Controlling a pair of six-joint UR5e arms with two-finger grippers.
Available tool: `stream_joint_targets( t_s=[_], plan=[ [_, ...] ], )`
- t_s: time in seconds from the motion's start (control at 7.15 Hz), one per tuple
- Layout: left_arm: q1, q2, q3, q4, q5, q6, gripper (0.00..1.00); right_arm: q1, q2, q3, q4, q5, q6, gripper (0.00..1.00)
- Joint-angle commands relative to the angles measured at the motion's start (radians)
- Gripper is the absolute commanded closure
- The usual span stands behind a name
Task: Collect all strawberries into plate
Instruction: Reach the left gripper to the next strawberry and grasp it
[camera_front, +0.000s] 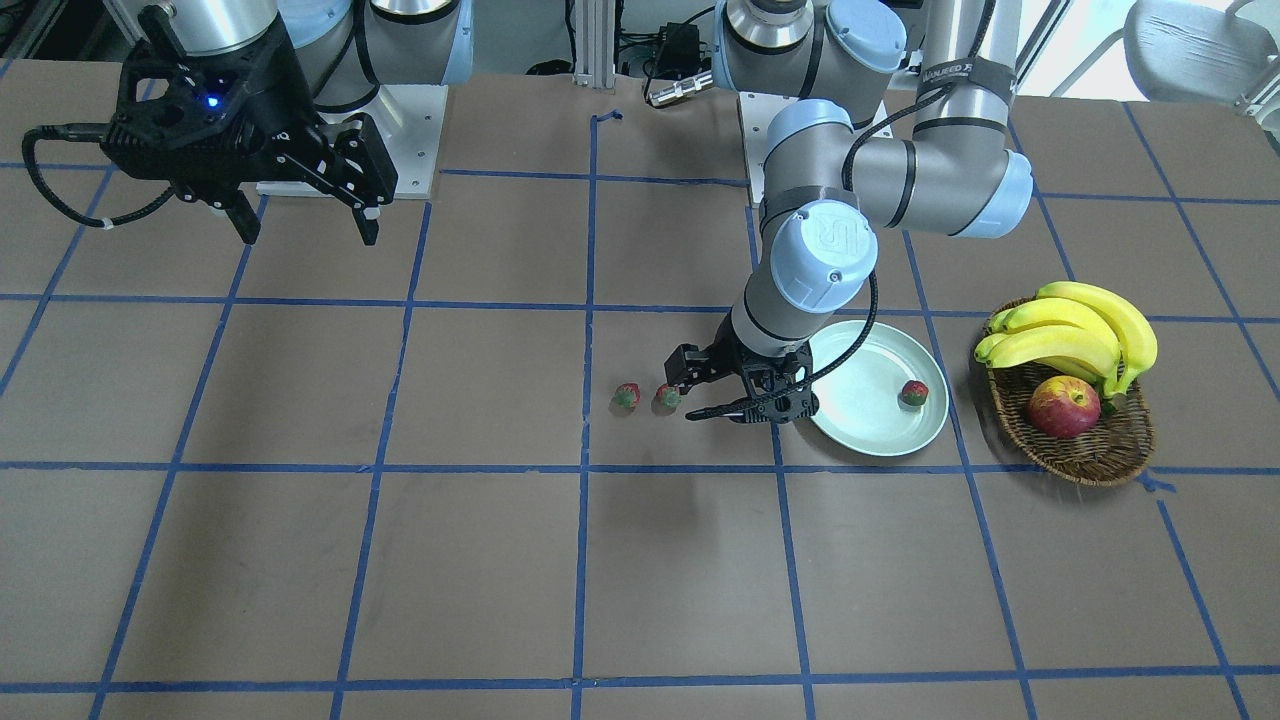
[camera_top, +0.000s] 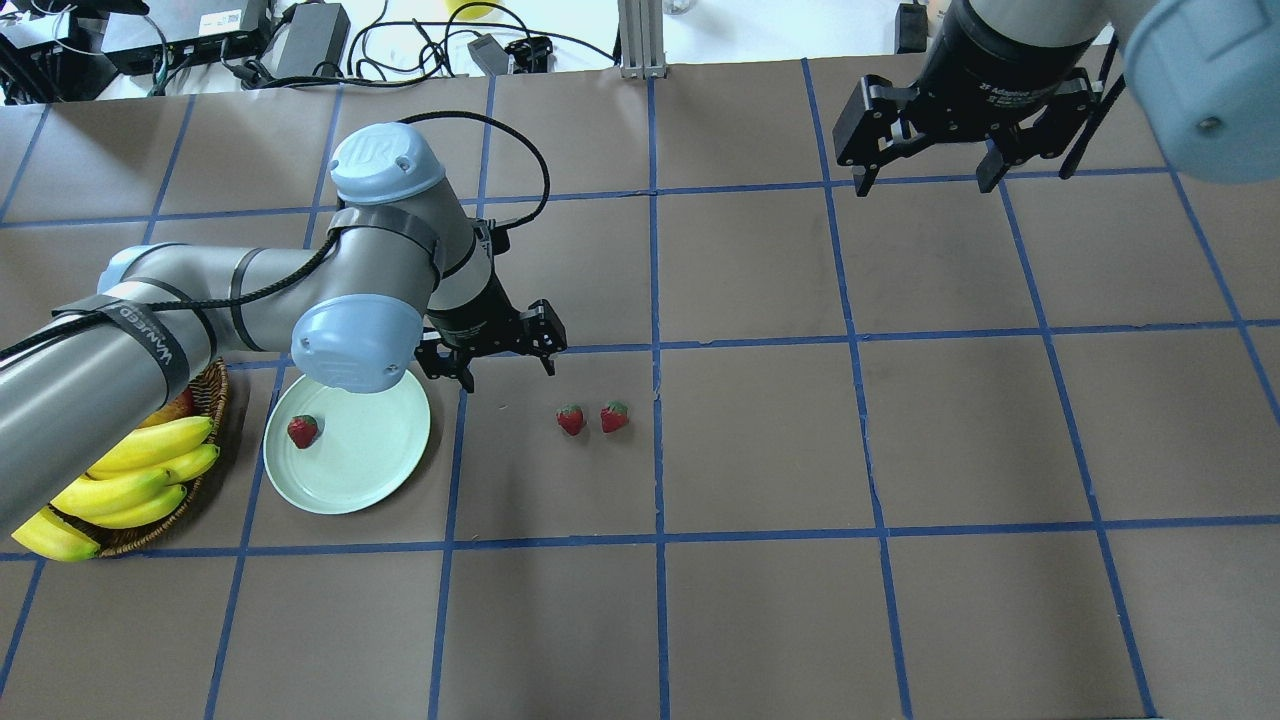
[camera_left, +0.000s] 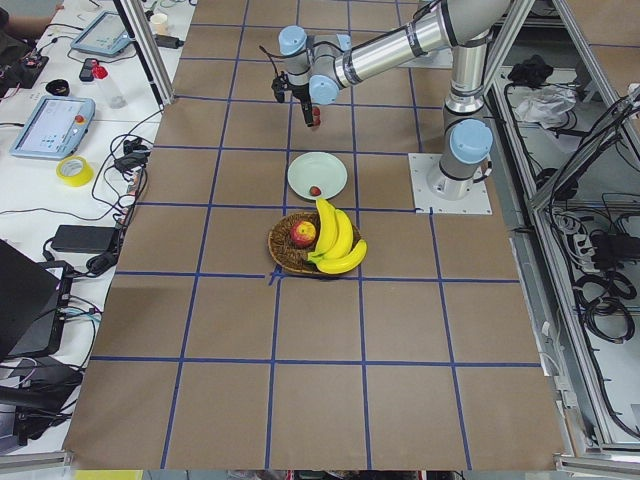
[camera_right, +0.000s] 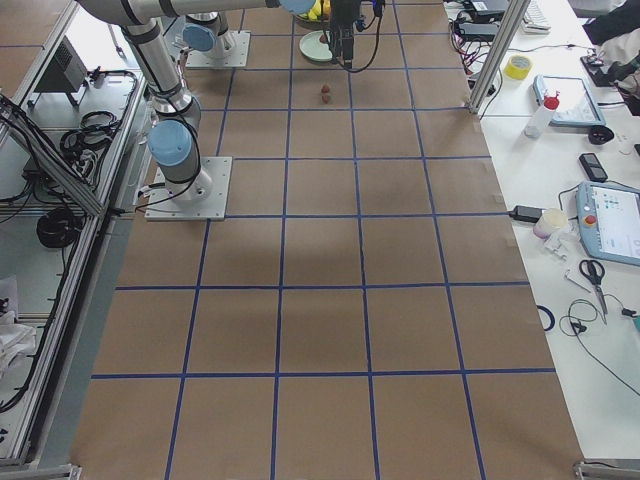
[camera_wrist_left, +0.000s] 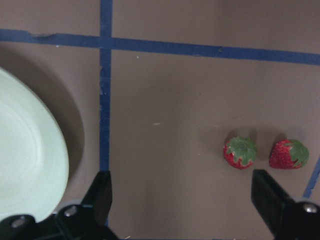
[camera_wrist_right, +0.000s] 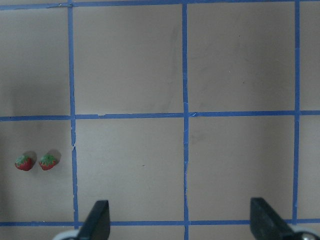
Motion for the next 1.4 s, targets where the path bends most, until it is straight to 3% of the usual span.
stream_joint_targets(
  t_s=[0.0, 0.56, 0.7, 0.84, 0.98, 1.12, 1.26],
  plan=[
    [-0.008, -0.045, -0.063, 0.116, -0.036, -0.053, 0.00, 0.000, -0.002, 0.000, 0.000, 0.000, 0.002, 0.00],
    [-0.032, -0.077, -0.090, 0.160, -0.039, -0.106, 0.01, 0.000, -0.005, 0.000, 0.000, 0.000, 0.002, 0.00],
    [-0.035, -0.087, -0.090, 0.160, -0.045, -0.122, 0.11, 0.000, -0.005, 0.000, 0.000, 0.000, 0.002, 0.00],
    [-0.036, -0.091, -0.090, 0.160, -0.071, -0.125, 0.33, 0.000, -0.005, 0.000, 0.000, 0.000, 0.002, 0.00],
    [-0.036, -0.091, -0.090, 0.160, -0.067, -0.128, 0.87, 0.000, -0.005, 0.000, 0.000, 0.002, 0.002, 0.00],
    [-0.036, -0.087, -0.088, 0.160, -0.064, -0.132, 1.00, 0.000, -0.005, 0.000, 0.000, 0.002, 0.002, 0.00],
    [-0.036, -0.078, -0.087, 0.160, -0.061, -0.142, 1.00, 0.000, -0.005, 0.000, 0.000, 0.002, 0.002, 0.00]
  ],
)
